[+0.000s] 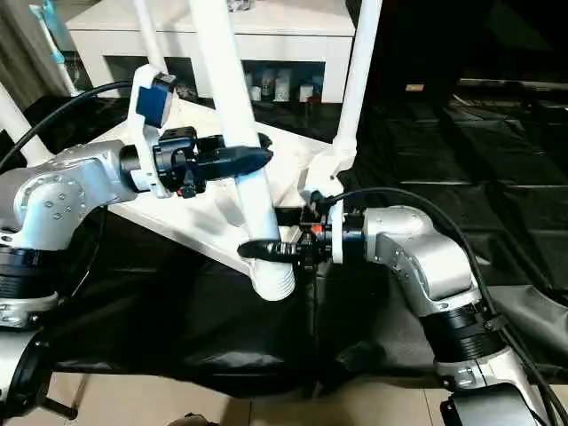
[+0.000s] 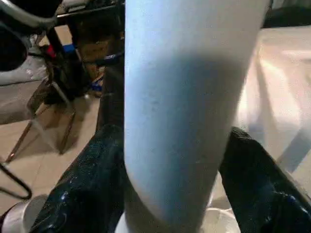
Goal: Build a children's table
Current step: Pick table leg
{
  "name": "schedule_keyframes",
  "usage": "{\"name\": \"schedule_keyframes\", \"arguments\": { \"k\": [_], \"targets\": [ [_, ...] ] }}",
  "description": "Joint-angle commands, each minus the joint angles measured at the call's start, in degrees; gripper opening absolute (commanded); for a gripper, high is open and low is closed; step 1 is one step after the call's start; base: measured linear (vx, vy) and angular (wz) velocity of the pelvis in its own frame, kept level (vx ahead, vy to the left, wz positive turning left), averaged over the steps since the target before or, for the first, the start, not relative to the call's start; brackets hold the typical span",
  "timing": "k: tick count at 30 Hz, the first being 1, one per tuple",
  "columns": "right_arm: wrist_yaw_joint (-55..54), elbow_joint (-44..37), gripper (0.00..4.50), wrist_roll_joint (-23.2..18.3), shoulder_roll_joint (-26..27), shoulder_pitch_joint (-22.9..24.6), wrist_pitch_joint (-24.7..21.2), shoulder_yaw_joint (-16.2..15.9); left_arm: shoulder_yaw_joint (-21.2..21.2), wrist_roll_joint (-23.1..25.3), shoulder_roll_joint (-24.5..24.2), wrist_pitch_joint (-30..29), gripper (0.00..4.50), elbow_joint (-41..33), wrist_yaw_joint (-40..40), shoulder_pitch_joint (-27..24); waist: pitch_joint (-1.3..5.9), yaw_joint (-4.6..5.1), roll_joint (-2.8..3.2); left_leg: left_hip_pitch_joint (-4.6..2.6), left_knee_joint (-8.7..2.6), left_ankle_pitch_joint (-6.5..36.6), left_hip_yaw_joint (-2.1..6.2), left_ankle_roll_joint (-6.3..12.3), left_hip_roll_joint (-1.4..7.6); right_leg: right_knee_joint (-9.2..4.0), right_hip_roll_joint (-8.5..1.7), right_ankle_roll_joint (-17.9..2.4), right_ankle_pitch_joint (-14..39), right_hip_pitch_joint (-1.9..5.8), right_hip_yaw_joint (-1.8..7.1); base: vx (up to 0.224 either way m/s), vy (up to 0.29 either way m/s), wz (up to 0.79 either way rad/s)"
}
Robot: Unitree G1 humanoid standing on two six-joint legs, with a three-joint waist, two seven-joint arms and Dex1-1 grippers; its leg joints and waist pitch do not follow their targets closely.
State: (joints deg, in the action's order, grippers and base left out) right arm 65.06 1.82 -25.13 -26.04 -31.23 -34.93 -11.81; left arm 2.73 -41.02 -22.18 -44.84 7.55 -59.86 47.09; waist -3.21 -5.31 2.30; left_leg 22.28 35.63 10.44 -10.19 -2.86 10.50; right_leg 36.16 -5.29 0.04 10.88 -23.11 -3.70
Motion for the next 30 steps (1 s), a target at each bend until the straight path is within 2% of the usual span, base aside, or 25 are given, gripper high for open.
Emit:
{"name": "schedule_keyframes", "arguments": {
  "k": [1, 6, 7, 11, 14, 18, 19, 30],
  "targets": [
    [0.8, -1.6, 2.98, -0.7, -0.8, -1.1, -1.2, -0.9, 0.1, 0.3, -0.3, 0.9, 1.77, 0.4, -1.0, 1.6, 4.37, -0.26, -0.97, -0.85, -4.06, 6.8, 0.59, 1.71, 1.9, -3.52, -2.78, -14.3, 6.6, 3.27, 2.35, 0.0, 0.0, 0.0],
    [1.6, -1.5, 2.98, -0.6, -1.3, -1.0, -2.1, -1.3, 0.7, 1.1, -0.2, 1.1, 1.77, 0.4, -2.4, 2.0, 4.37, -0.28, -1.11, -0.78, -4.01, 6.3, 0.57, 2.1, 1.9, -3.44, -2.77, -14.4, 6.1, 3.28, 2.32, 0.0, 0.0, 0.0],
    [1.7, -1.3, 2.81, -0.7, -1.3, -1.1, -2.3, -1.4, 0.9, 1.2, -0.4, 1.2, 1.77, 0.5, -2.8, 2.0, 4.34, -0.31, -1.08, -0.81, -4.03, 6.4, 0.56, 2.08, 1.91, -3.51, -2.79, -14.4, 6.7, 3.24, 2.32, 0.0, 0.0, 0.0],
    [1.8, -1.2, 2.6, -0.9, -1.1, -1.2, -2.9, -1.1, 2.0, 1.5, -1.0, 1.2, 1.77, -0.2, -4.4, 1.9, 4.35, -0.36, -1.13, -0.83, -4.05, 6.4, 0.56, 2.01, 1.96, -3.51, -2.82, -14.4, 6.9, 3.2, 2.35, 0.0, 0.0, 0.0],
    [2.1, -1.2, 2.25, -1.0, -1.2, -1.2, -3.1, -1.3, 1.9, 1.6, -0.9, 1.3, 1.77, -0.3, -4.4, 1.8, 4.36, -0.37, -1.13, -0.86, -4.05, 6.4, 0.57, 1.92, 1.99, -3.46, -2.81, -14.4, 6.8, 3.2, 2.34, 0.0, 0.0, 0.0],
    [2.5, -1.3, 2.06, -1.0, -1.3, -1.1, -3.3, -1.6, 1.6, 1.7, -0.6, 1.4, 1.77, -0.1, -4.2, 2.0, 4.39, -0.45, -1.15, -0.83, -4.01, 6.0, 0.56, 2.07, 1.98, -3.38, -2.82, -14.5, 6.2, 3.22, 2.33, 0.0, 0.0, 0.0],
    [2.5, -1.4, 1.92, -0.8, -1.1, -0.9, -3.4, -1.9, 1.2, 1.7, -0.3, 1.5, 1.77, 0.2, -4.2, 2.2, 4.4, -0.46, -1.31, -0.81, -3.97, 5.9, 0.53, 2.14, 1.95, -3.36, -2.82, -14.5, 6.2, 3.25, 2.35, 0.0, 0.0, 0.0],
    [2.0, -1.7, 1.86, -0.7, -0.6, 0.0, -3.4, -2.1, -0.2, 1.4, 0.6, 1.9, 1.77, 0.8, -2.8, 2.7, 4.46, -0.78, -1.27, -0.84, -3.96, 5.6, 0.55, 2.03, 1.96, -3.33, -2.84, -14.5, 5.8, 3.23, 2.35, 0.0, 0.0, 0.0]
  ]
}}
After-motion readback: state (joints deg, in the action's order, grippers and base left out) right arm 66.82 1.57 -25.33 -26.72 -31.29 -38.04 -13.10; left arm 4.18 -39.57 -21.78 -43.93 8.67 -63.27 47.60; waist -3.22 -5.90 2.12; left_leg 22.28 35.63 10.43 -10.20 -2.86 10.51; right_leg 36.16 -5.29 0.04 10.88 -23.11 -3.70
